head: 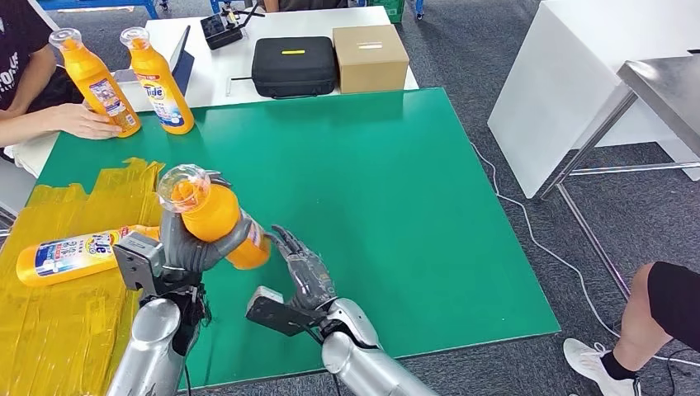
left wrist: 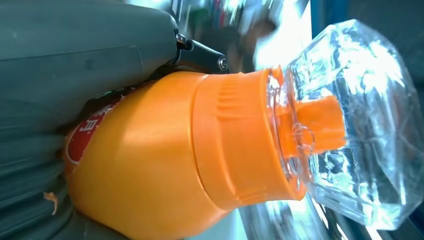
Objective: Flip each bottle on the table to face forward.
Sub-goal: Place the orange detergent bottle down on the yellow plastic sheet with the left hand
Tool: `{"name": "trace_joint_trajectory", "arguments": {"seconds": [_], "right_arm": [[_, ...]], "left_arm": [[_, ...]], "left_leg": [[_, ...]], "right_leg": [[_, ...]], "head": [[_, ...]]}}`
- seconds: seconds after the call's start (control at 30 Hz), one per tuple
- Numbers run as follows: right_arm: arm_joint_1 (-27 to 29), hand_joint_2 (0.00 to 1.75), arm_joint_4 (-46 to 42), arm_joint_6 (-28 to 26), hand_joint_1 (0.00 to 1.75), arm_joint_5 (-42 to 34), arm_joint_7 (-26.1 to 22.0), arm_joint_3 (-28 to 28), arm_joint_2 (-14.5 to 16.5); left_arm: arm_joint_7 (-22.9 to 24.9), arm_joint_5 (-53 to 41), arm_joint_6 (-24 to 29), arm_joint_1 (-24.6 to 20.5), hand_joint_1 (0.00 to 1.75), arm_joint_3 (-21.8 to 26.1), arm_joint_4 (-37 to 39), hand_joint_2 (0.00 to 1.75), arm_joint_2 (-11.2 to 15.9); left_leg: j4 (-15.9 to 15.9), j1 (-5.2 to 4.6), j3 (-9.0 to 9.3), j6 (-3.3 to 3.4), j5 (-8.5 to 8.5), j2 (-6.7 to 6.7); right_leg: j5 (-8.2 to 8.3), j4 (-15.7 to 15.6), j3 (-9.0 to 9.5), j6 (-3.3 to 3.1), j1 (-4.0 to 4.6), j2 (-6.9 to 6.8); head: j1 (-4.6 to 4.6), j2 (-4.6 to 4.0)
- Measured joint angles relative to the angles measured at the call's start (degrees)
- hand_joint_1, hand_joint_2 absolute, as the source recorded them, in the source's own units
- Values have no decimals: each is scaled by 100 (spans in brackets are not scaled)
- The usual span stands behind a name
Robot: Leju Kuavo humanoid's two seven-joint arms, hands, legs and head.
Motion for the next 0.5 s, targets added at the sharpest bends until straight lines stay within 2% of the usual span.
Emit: {"name": "trace_joint_trajectory", "arguments": {"seconds": [0.07, 0.13, 0.27, 0.33, 0.43, 0.5], "right_arm": [[254, 87, -502, 345, 0, -650, -249, -220, -94], [468, 175, -982, 583, 0, -1134, -414, -409, -195], [862, 175, -1915, 909, 0, -1717, -509, -687, -430], [1026, 175, -2274, 950, 0, -1805, -503, -782, -557], [1207, 175, -2654, 951, 0, -1865, -488, -916, -713], [1289, 175, -2808, 948, 0, -1889, -476, -1002, -779]], "left_arm": [[-24, -866, 862, -28, 175, 59, -182, 175, -4], [37, -1585, 1487, -55, 175, 131, -272, 175, 10], [503, -3407, 2519, -222, 175, 244, -197, 175, 147], [792, -4385, 2846, -343, 175, 339, -73, 175, 235], [1247, -5887, 3002, -519, 175, 509, 165, 175, 349], [1477, -6524, 3016, -659, 175, 581, 394, 175, 433]], "left_leg": [[0, 0, -2, 0, 0, -8], [0, 0, -2, 0, 0, -12], [0, 0, -2, 0, 0, -12], [0, 0, -1, 0, 0, -11], [0, 0, 1, 0, 0, -9], [0, 0, 1, 0, 0, -8]], "right_leg": [[0, 0, 0, 0, -2, -3], [0, -1, 0, 0, -2, -5], [0, -1, 1, 0, -4, -5], [0, -1, 2, 0, -7, -5], [0, -1, 2, 0, -8, -4], [0, 0, 2, 0, -9, -3]], "head": [[0, 1], [1, 0], [1, 0], [1, 0], [1, 0], [0, 0]]}}
